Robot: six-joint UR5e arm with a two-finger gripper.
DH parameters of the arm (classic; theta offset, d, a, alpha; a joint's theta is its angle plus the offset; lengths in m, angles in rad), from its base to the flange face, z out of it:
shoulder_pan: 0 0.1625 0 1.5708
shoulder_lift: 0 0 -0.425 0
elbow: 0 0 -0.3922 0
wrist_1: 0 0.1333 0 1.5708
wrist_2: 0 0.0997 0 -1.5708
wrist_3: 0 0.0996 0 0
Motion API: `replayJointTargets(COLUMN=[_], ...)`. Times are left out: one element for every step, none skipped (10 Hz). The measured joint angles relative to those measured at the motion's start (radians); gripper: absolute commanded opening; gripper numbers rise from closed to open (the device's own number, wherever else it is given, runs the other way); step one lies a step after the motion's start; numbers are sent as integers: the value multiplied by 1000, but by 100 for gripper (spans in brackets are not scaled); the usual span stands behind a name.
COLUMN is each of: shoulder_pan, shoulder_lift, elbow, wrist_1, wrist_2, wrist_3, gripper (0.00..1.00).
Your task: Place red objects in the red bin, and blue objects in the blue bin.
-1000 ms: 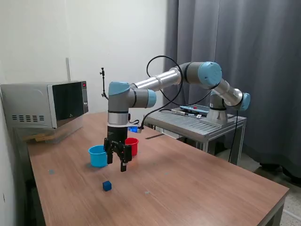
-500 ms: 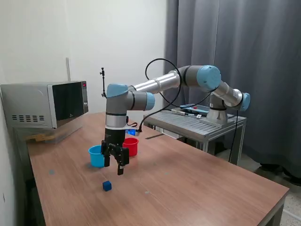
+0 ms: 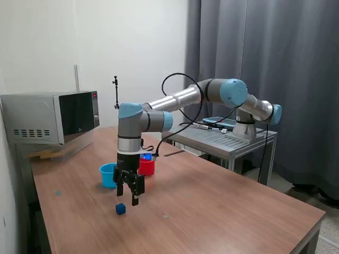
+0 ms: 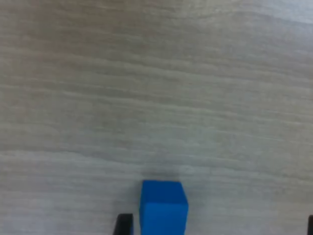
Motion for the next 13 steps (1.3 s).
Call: replayJointTargets(shoulder_pan=[0,0,0,0,-1,-2,-2,-2,-4,-6,-8,-10,-12], shoulder_lift=[10,16,20,22,24,28,34,40,44,46,47,47,47], elbow=[-9,-15,-20,-22,-24,-27,-30,-33,-35,-37,-37,-37,-38], wrist_1=[0,0,-2,-4,-7,-9,-12,-16,-18,-19,-20,-21,-21], wrist_2=[0,0,0,-1,-1,-1,-2,-4,-7,-10,-12,-12,-12], wrist_3=[0,0,0,2,6,21,40,54,63,69,73,75,75], gripper=[100,100,100,100,100,100,100,100,100,100,100,100,100])
